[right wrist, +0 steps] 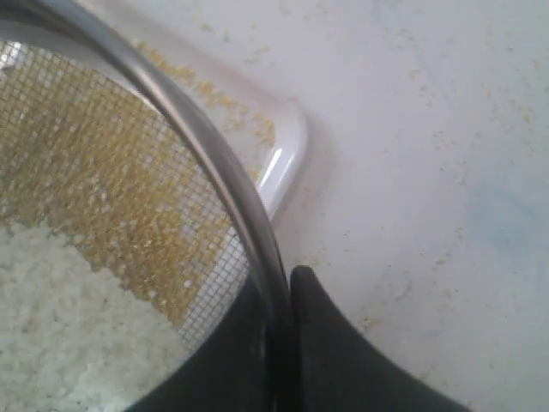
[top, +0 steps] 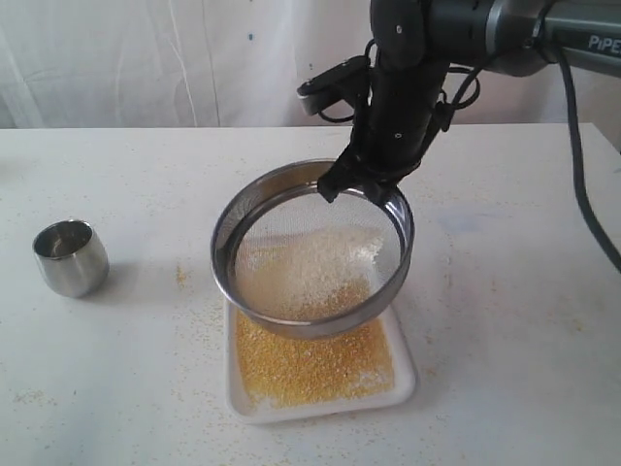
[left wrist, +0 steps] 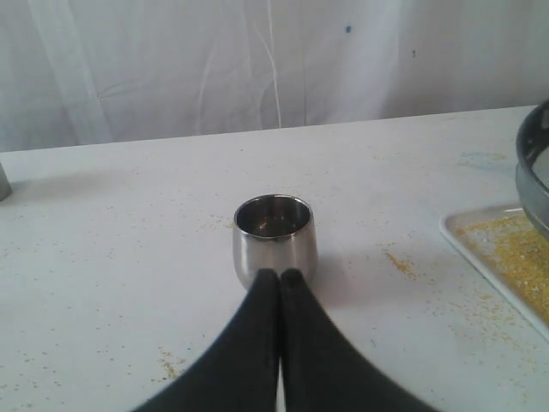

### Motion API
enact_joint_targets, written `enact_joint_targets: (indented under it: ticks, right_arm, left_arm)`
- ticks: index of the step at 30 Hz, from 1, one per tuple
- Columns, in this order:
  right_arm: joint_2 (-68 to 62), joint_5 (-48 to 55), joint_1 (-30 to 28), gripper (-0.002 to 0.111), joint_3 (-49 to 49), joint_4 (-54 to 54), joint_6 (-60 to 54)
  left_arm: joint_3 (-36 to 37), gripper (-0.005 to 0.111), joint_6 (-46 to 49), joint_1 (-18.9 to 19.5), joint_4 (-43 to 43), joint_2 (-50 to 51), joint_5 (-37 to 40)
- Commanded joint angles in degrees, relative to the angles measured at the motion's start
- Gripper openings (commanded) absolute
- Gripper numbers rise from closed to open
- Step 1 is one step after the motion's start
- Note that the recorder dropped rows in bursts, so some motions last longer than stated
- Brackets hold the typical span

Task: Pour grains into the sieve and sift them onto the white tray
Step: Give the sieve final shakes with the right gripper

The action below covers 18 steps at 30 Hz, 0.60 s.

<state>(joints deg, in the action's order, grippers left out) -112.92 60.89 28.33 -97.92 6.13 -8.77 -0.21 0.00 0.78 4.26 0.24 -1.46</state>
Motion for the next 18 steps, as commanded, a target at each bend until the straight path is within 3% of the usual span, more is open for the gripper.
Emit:
enact_joint_targets:
  ticks: [1,4,5,8,11,18]
  right_arm:
    - [1.04,4.96,-0.38,0.0,-1.21,-8.99,-14.76]
    - [0.93,-1.58,-1.6,0.0,-1.21,-0.37,2.24]
    - [0.93,-1.39,-2.07,0.0,-1.31,-3.2,4.53]
    - [0.93,4.44,-2.08,0.0,-1.43,-13.99,-13.74]
    - [0.15,0.4,-3.19,0.0,-1.29,-8.75,0.0]
    - [-3.95,2.77,-4.35,0.0,-1.29,-17.08,-4.41]
  left_arm:
    - [0.21,0.0,0.0,0.26,-0.04,-0.24,-0.18]
    - [0.21,0.0,0.0,0.26,-0.04,-0.24,-0.18]
    - [0.21,0.0,0.0,0.26,-0.04,-0.24,-0.18]
    - [0.21,0.0,0.0,0.26,-0.04,-0.24,-0.18]
    - [0.21,0.0,0.0,0.26,-0.04,-0.24,-0.18]
    - [0.21,0.0,0.0,0.26,-0.04,-0.24,-0.18]
